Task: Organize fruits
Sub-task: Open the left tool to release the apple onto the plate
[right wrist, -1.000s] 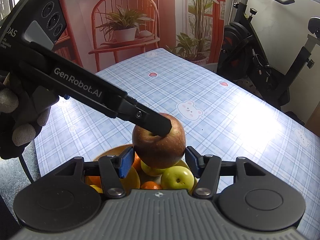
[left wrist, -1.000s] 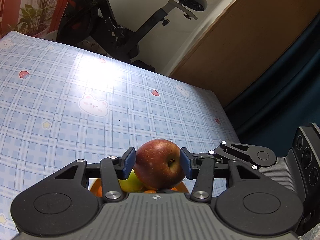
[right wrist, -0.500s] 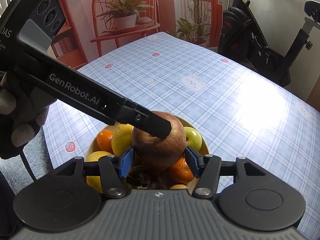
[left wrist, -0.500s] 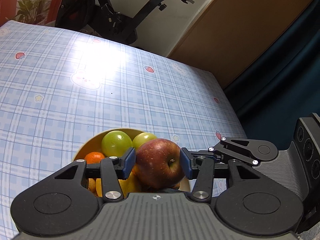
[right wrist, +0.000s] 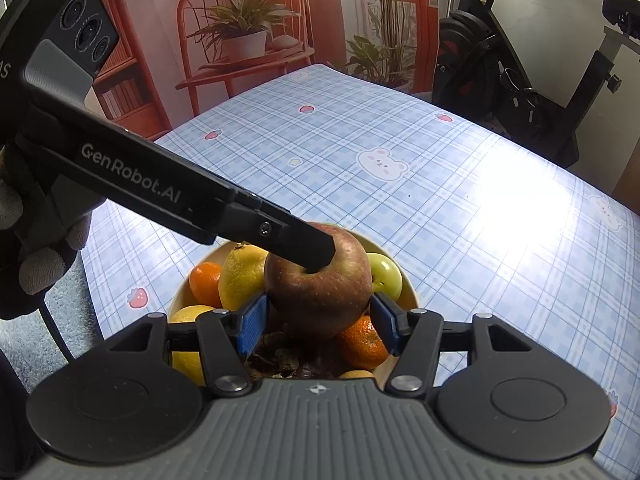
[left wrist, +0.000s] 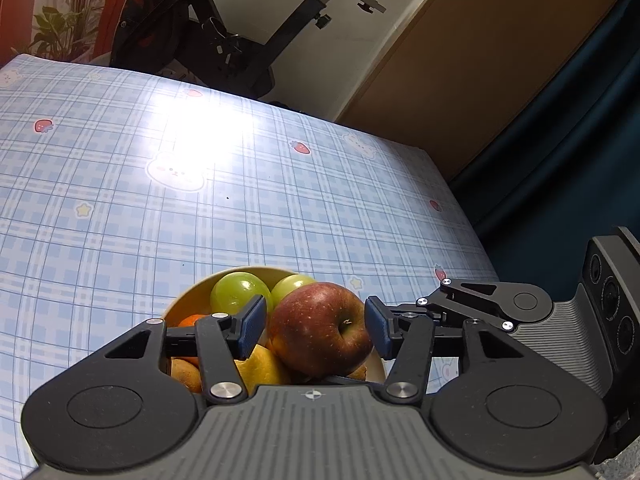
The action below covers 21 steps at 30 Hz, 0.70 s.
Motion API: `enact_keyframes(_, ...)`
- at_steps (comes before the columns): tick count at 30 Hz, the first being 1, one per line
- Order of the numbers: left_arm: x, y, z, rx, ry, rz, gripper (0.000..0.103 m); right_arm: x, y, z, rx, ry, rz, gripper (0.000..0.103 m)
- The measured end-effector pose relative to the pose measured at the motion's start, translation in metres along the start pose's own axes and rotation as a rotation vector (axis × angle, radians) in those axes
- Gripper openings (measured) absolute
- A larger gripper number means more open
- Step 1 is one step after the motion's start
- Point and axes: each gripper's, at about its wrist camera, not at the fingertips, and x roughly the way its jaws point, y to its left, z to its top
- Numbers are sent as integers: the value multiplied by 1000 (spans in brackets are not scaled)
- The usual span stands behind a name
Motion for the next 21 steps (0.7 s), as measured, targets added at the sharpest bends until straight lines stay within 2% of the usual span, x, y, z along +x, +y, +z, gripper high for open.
enact_keyframes(12, -24, 0, 7, 45, -91, 73, 72, -2, 3, -3, 16, -21, -24, 63)
enact_keyframes(21, -39, -7, 5, 98, -154, 130, 77, -12, 1, -7, 44, -86, -43, 79)
